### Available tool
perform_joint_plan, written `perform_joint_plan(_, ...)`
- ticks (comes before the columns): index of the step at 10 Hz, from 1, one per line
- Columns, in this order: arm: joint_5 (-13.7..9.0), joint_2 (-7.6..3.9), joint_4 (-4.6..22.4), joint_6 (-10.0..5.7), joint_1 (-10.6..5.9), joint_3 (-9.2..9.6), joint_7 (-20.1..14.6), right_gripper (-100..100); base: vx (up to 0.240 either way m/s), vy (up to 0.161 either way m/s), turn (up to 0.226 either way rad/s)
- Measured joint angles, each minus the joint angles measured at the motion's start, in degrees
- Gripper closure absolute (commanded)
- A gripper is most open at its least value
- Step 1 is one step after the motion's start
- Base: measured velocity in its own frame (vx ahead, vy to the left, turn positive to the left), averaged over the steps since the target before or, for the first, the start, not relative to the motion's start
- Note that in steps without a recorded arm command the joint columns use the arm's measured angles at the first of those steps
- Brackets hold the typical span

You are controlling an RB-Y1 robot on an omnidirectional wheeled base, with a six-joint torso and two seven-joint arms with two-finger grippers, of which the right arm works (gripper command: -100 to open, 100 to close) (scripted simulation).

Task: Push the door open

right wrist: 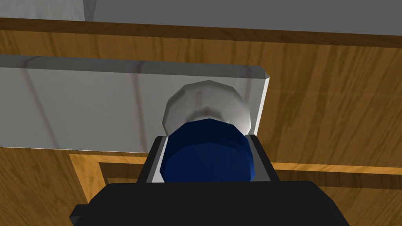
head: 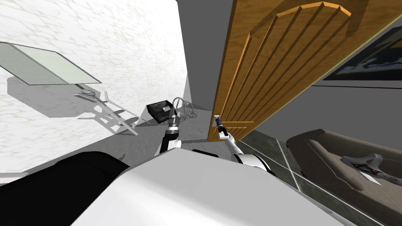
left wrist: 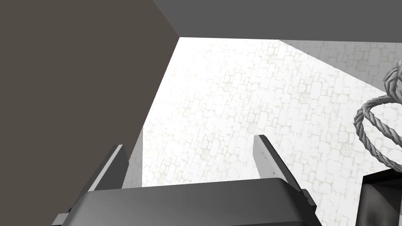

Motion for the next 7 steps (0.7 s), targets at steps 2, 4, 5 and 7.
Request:
perform_joint_plan(2, -0.5, -0.07, 1.0, -0.72, -0.91, -1.29, 0.3, 100, 0.166, 0.146, -0.073)
perform_joint_plan(4, -1.0, 0.27, 0.3, -0.47, -0.57, -2.53, 0.6, 100, 0.134, 0.133, -0.075)
perform_joint_plan(5, -1.2, 0.54, 0.2, -0.36, -0.5, -3.1, 0.7, 100, 0.057, 0.041, -0.029)
perform_joint_plan(7, -1.4, 0.13, 1.0, -0.84, -0.67, -3.61, 0.7, 100, 0.129, 0.121, -0.051)
